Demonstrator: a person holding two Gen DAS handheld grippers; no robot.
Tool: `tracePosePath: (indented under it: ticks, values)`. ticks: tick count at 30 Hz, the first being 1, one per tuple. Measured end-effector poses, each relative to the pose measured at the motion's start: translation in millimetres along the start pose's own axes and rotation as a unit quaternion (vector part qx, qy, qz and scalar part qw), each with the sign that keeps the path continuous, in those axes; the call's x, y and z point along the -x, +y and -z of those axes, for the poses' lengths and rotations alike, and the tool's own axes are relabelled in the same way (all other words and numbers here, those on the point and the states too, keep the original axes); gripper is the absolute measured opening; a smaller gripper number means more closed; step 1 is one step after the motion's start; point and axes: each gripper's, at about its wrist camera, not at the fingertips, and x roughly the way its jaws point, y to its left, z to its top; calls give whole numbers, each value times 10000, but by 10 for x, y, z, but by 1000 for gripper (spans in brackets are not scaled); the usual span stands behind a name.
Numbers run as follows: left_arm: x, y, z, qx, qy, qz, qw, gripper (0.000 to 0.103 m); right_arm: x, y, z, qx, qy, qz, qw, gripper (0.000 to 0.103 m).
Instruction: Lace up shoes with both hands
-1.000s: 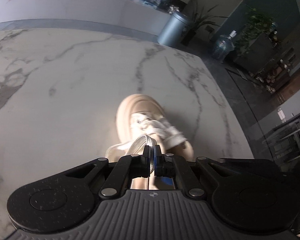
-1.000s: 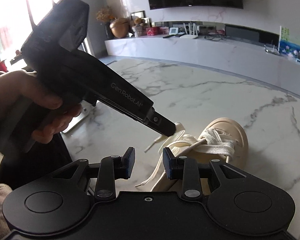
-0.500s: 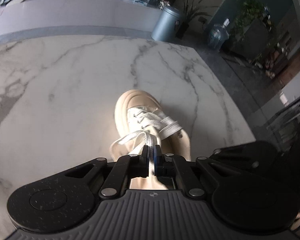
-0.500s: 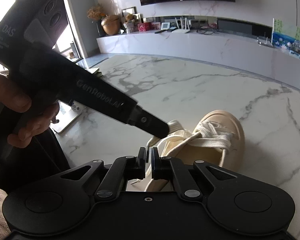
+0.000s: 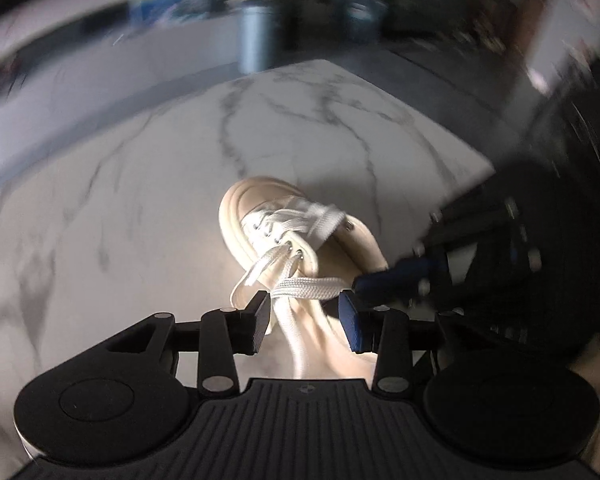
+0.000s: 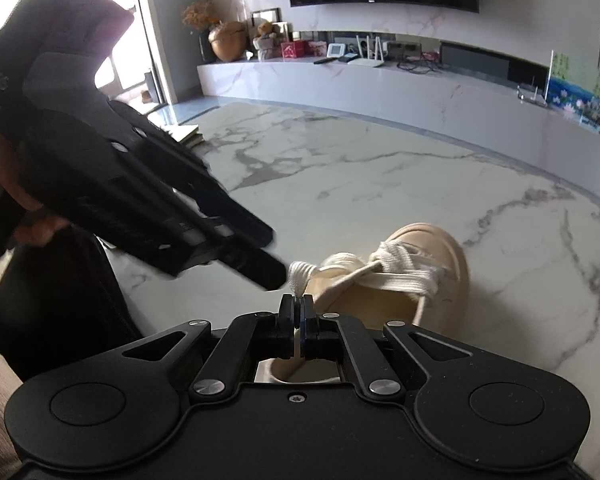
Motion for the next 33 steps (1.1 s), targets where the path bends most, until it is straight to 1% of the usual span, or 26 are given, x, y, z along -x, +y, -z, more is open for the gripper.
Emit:
tracePosePath:
  ticks: [2,3,5,7,9,11,14,16,19,20,21,22,23,29,31,33]
  values:
    - [-20,-134,-10,-786,49,-111,9968,36,4,-29,8,44,45,-57,10000,1]
    - [-30,-201,-14,-1177,73,-167,9929,36,14,-43,8,135,85,-129,9998,1]
    - [-58,-322,-25,-1880,121,-288,9817,36,38,-65,-9,246,127,-212,9994,1]
    - [-118,-361,-39,-2140,170,-354,9760,36,71,-81,-44,361,151,-266,9989,1]
    - [-163,-386,-66,-2338,194,-259,9717,36,96,-83,-84,458,158,-293,9984,1]
    - [-178,-411,-69,-2476,94,-151,9687,36,128,-79,-127,584,171,-302,9977,1]
    - [-203,-463,-60,-2708,-65,-34,9626,32,153,-64,-166,676,198,-352,9969,1]
    - [-245,-504,-42,-2905,-100,-130,9567,32,173,-66,-192,754,212,-395,9961,1]
    - [-326,-552,-9,-3177,-101,-319,9476,22,206,-90,-232,798,236,-440,9956,1]
    - [-349,-560,-4,-3224,-81,-365,9459,17,219,-95,-245,832,254,-464,9951,1]
    - [-366,-566,-1,-3259,-72,-399,9445,14,228,-97,-254,852,263,-472,9949,1]
    - [-373,-569,-3,-3273,-83,-412,9440,8,238,-98,-266,897,285,-469,9945,1]
    - [-379,-570,-9,-3272,-89,-421,9440,7,241,-103,-270,911,293,-466,9943,1]
    - [-410,-552,-59,-3078,-36,-436,9504,5,226,-120,-282,953,340,-416,9940,1]
    - [-405,-533,-79,-2959,46,-447,9542,5,219,-119,-267,965,329,-334,9942,2]
    - [-412,-494,-101,-2693,120,-499,9617,5,215,-134,-257,944,343,-263,9946,2]
